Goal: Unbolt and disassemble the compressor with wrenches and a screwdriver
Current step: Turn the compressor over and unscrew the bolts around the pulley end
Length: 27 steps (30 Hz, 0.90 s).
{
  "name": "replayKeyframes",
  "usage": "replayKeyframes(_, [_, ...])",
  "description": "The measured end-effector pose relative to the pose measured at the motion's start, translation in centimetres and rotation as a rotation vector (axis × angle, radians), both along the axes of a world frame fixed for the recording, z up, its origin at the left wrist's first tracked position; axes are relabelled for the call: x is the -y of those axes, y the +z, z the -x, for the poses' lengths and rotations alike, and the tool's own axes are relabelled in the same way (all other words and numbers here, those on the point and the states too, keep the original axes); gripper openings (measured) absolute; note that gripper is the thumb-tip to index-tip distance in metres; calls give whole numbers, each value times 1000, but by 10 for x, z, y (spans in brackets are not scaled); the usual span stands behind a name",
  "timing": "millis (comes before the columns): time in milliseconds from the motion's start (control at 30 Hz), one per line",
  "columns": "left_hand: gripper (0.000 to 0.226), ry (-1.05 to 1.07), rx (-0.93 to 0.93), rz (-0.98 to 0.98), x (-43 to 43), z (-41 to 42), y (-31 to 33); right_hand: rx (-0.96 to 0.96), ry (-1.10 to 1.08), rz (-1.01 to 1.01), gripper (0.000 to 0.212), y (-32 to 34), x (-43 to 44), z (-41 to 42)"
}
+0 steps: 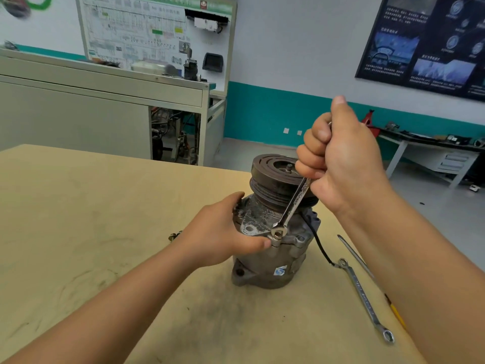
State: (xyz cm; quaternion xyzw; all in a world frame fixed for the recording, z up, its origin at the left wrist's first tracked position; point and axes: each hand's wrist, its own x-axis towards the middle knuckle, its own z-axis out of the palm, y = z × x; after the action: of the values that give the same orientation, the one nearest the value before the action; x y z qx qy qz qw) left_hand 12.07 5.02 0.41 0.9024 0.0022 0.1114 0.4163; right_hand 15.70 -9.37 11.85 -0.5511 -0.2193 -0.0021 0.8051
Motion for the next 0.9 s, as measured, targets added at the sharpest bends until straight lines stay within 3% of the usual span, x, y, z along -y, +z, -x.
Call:
replayKeyframes(333, [106,-42,2,52,-7,0,1,-3,179,33,69,1,0,-10])
replayKeyframes(433, [105,-12,-38,-89,-1,9,10,23,208,11,66,-2,3,-12])
replayKeyframes(533, [84,188,311,-295,18,33,15,112,263,74,58,-3,12,-15])
replayKeyframes(600, [61,198,456,-272,31,38,23,218,272,223,49,2,22,-16])
replayKeyframes(700, [34,130,351,-337,42,29,26,440,124,611,44,16,36,-14])
replayKeyframes(833, [19,75,329,-254,40,17,24,1006,-455,1343,45,36,40,-6])
replayKeyframes(900, [23,50,294,-162,38,15,25,1172,-694,1585,49,39,30,4])
